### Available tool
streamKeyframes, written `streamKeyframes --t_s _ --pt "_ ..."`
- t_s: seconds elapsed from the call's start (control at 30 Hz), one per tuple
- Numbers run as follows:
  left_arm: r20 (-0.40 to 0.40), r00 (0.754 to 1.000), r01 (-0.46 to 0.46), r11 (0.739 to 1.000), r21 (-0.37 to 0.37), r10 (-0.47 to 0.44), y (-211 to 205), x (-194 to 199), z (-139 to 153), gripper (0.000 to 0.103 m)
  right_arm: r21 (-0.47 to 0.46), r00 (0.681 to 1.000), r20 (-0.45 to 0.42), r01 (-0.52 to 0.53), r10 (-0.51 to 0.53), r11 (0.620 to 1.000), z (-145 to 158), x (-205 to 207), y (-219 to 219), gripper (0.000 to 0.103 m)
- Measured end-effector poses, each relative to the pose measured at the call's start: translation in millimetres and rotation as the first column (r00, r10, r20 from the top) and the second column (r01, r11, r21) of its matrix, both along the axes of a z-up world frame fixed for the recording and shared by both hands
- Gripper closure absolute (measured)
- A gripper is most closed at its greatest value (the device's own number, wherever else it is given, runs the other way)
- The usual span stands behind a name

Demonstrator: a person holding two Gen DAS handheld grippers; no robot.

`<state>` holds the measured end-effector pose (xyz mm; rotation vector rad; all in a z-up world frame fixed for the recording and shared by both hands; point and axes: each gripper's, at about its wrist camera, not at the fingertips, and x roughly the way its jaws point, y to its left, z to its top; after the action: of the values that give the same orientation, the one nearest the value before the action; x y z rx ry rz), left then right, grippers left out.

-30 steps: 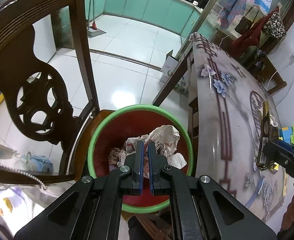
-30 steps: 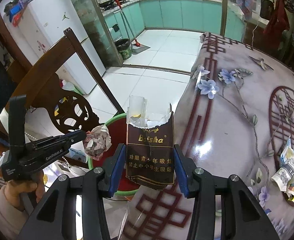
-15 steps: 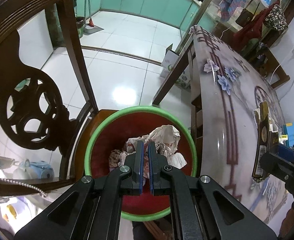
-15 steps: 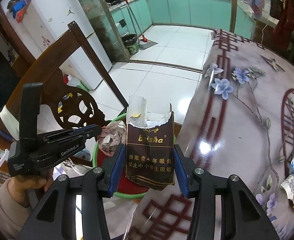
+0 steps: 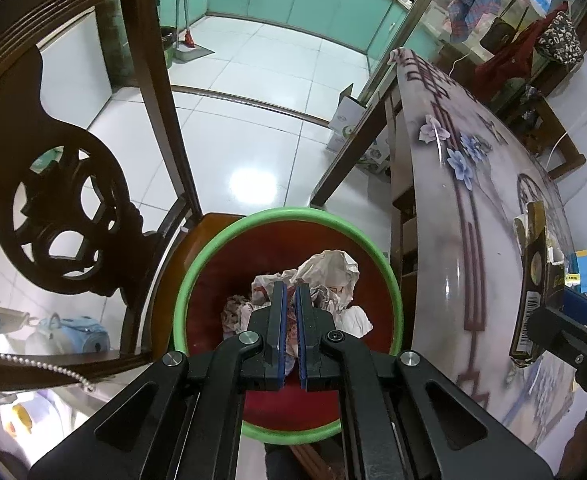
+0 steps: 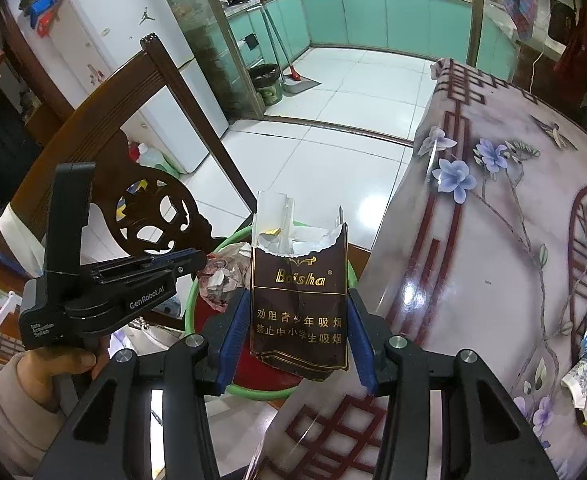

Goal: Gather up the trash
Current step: 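Open both grippers to drop paper and cigarette pack into the bucket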

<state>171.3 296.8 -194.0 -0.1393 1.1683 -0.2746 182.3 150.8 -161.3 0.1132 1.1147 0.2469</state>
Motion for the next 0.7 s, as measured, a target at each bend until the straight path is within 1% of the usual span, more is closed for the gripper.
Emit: streamKeyframes --t_s 0.27,0.47,0.5,0.57,0.63,0.7 --pt "0.013 1.000 -0.006 1.000 0.002 0.006 0.6 0.8 2.8 0.099 0.016 1.000 0.007 -0.004 0.004 1.000 -1.4 1.4 1.5 0.058" --pt "0.014 1.000 -0.002 1.000 0.012 0.002 1.4 1.8 2.2 0.099 0.022 0.999 0.016 -0.028 0.027 0.999 -2.0 3.3 7.6 0.058" --pt "0.011 1.000 -0.003 1.000 0.014 0.003 1.8 2.3 2.2 0.098 0.023 0.999 0.025 -0.034 0.033 0.999 -1.3 3.5 8.9 0.057" --pt "0.006 1.000 -0.012 1.000 0.022 0.012 2.8 2.4 2.5 0.083 0.019 0.998 0.037 -0.044 0.043 0.999 -0.3 3.8 10.9 0.055" --pt "0.027 0.999 -0.029 0.999 0.018 0.029 5.7 -0.7 7.7 0.052 0.005 0.997 0.055 -0.046 0.046 0.999 1.7 3.9 12.5 0.040" --pt "0.056 0.997 -0.045 0.999 0.020 0.043 8.0 -4.1 14.4 0.042 0.010 0.995 0.084 -0.047 0.046 0.999 5.7 1.5 11.9 0.038"
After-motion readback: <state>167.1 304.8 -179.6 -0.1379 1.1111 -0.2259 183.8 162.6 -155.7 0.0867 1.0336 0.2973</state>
